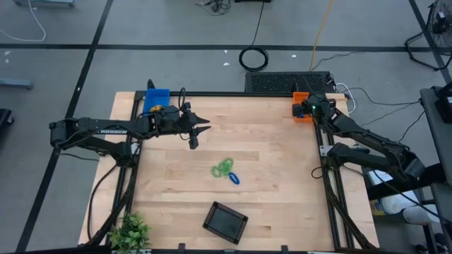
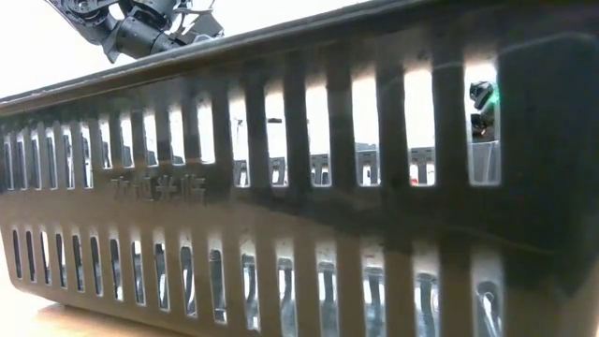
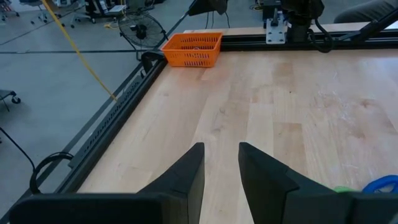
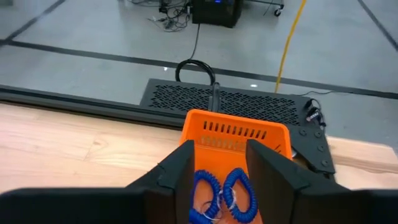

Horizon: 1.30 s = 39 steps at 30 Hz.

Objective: Sort spring keychains into baskets
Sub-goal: Put the blue spring keychain into the orange basket

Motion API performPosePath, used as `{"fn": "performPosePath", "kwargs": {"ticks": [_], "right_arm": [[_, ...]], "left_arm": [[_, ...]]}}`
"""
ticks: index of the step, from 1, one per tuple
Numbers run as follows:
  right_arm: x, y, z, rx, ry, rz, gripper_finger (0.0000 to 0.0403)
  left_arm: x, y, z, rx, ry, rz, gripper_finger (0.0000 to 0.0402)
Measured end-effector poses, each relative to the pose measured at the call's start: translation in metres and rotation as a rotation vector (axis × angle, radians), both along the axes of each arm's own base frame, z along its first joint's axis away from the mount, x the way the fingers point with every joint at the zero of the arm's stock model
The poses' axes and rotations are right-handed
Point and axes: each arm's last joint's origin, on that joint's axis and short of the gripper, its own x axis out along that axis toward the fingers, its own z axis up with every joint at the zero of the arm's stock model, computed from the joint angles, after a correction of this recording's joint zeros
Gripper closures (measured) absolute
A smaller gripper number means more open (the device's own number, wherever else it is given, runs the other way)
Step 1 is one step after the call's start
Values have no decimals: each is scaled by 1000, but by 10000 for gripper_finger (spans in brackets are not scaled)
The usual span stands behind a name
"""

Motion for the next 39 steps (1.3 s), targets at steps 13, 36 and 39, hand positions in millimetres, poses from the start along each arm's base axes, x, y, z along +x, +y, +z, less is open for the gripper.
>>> {"fn": "performPosePath", "kwargs": {"ticks": [13, 36, 39], "right_arm": [[34, 15, 11, 1, -390, 632, 282], [50, 76, -20, 84, -660, 1505, 289], [52, 86, -20, 64, -677, 1574, 289]], "left_arm": [[0, 0, 0, 0, 0, 0, 293], [0, 0, 1, 4, -14, 0, 293], [0, 0, 1, 4, -14, 0, 293]]}}
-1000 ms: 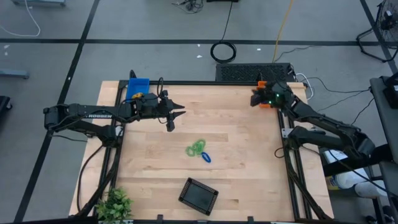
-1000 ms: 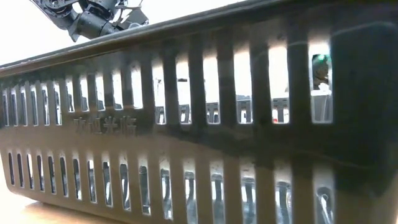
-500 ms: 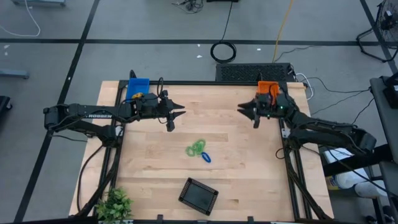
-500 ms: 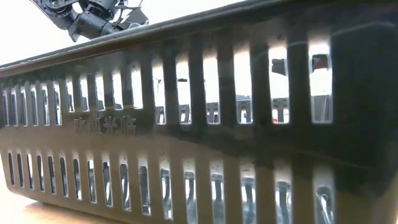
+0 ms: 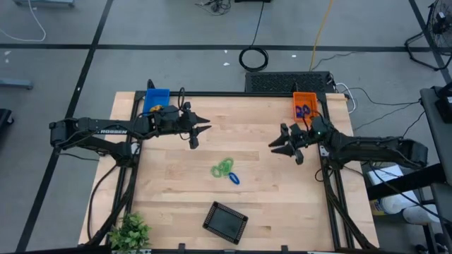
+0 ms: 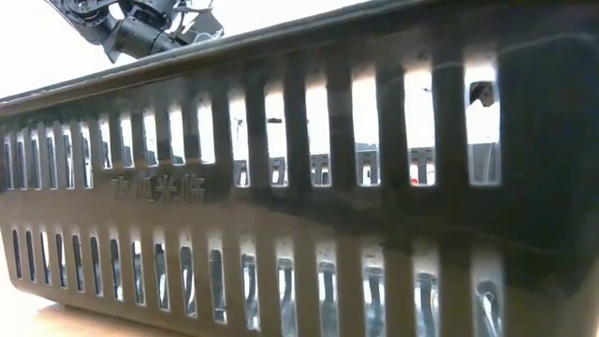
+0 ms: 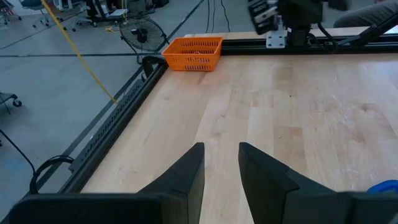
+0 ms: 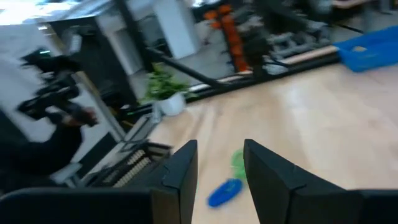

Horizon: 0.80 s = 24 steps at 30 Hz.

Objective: Sort spring keychains into baskets
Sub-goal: Put the blue spring keychain into the orange basket

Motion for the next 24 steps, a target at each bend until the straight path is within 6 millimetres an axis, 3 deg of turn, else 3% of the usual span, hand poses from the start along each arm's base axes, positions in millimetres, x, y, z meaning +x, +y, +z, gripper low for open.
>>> {"fn": "performPosePath", "kwargs": {"ticks": [6, 13, 24], "right_arm": [[3, 21, 4, -25, -77, 124, 289], [8, 50, 7, -51, -126, 129, 289], [20, 99, -15, -164, -47, 61, 289]], "left_arm": [[0, 0, 0, 0, 0, 0, 293], [0, 0, 0, 0, 0, 0, 293], [0, 0, 0, 0, 0, 0, 293]]}}
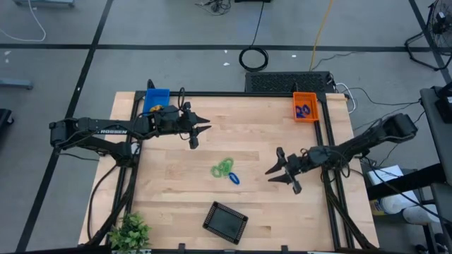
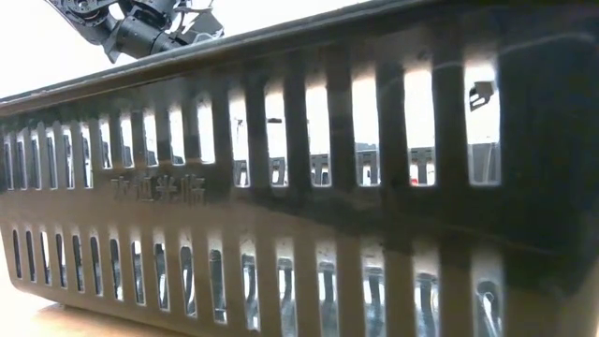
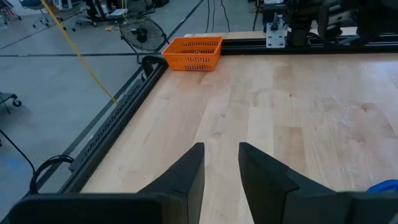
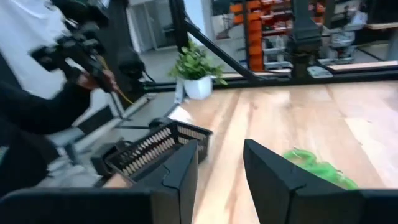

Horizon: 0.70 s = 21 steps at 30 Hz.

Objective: Sort spring keychains into baskets
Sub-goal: Put the blue spring keychain into the orange basket

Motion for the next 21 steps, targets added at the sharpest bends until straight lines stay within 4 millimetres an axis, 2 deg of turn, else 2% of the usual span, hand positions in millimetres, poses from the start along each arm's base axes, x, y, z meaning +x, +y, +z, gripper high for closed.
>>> {"fn": "performPosePath", "kwargs": {"ticks": [4, 9, 21], "right_arm": [[7, 4, -4, -22, 28, -17, 289], [24, 11, 7, -23, 37, -11, 289], [96, 59, 41, -254, 303, 75, 289]], "left_arm": [[0, 0, 0, 0, 0, 0, 293], [0, 0, 0, -3, -1, 1, 293], [0, 0, 0, -5, -1, 2, 293]]}}
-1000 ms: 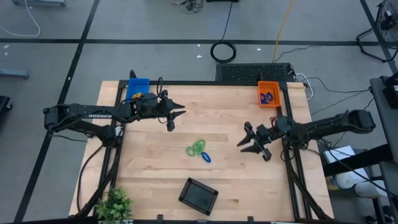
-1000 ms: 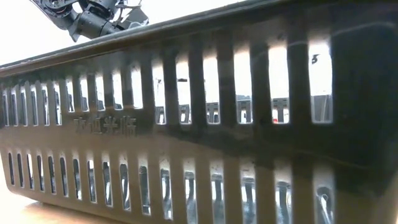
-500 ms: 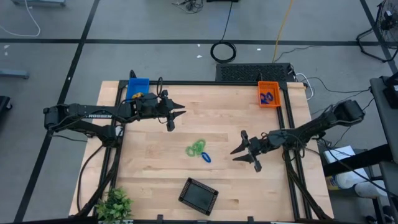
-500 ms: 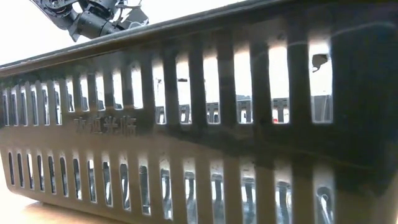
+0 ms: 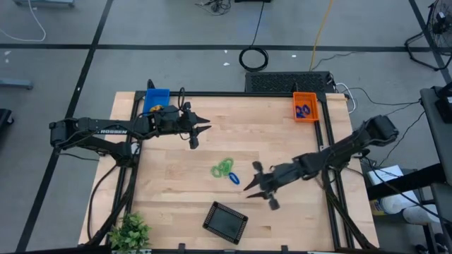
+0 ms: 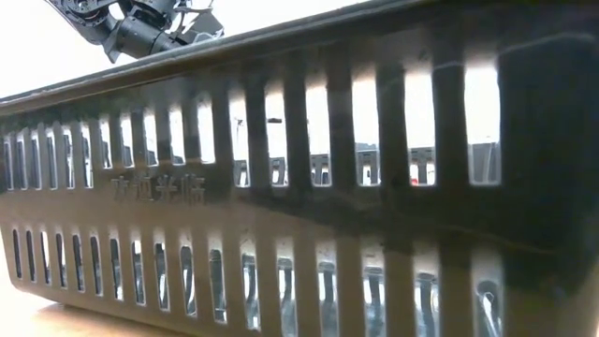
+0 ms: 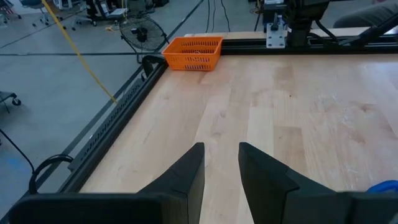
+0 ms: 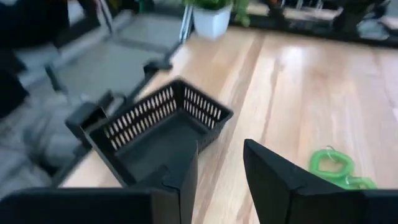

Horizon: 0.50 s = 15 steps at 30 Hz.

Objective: Sort spring keychains into baskets
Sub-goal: Put the blue spring keychain into the orange basket

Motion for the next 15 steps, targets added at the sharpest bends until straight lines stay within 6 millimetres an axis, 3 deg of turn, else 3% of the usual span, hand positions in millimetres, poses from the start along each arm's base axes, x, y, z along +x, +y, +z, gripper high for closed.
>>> {"fn": "performPosePath", "kwargs": {"ticks": [10, 15], "right_arm": [[48, 3, -7, -170, 206, 3, 289], [58, -3, -21, -197, 247, -12, 289]], "left_arm": [[0, 0, 0, -15, -5, 6, 293], [0, 0, 0, -16, -7, 6, 293]]}}
